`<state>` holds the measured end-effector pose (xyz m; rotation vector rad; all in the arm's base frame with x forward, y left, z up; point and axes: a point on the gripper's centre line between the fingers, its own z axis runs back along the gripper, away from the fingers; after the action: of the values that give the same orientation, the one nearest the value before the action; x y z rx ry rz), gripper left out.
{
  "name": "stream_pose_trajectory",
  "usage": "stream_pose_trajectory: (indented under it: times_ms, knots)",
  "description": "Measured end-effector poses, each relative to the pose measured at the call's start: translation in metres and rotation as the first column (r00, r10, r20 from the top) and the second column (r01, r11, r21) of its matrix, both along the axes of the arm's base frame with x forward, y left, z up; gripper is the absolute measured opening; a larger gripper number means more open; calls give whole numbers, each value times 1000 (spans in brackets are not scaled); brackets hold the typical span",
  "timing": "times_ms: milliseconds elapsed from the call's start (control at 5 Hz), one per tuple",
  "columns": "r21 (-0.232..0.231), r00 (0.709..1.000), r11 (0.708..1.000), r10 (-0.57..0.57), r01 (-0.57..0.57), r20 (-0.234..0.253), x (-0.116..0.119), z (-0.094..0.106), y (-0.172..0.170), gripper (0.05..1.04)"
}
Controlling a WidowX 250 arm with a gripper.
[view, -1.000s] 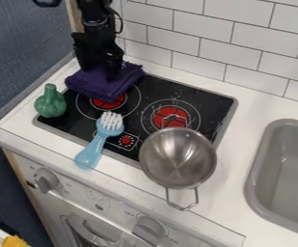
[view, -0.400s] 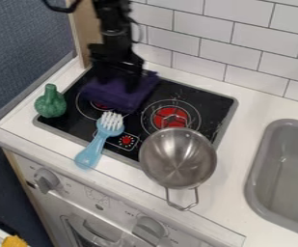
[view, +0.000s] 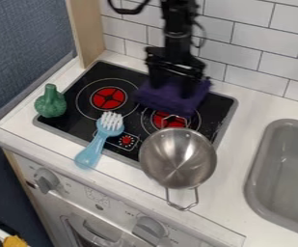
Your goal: Move the violet cloth to the upper right corner of the stove
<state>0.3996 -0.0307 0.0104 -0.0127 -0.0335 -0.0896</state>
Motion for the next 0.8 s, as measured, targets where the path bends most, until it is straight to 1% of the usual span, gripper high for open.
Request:
stream_pose_trajectory:
  times_ms: [200, 400, 600, 800]
  knots:
    - [22, 1000, 1000, -18, 18, 9, 0, 1, -39, 999]
    - [50, 1000, 999, -17, 17, 9, -2, 2, -57, 999]
    - [51, 1000, 999, -2, 1, 2, -3, 1, -61, 999]
    - [48, 1000, 999, 9, -8, -8, -1, 6, -62, 999]
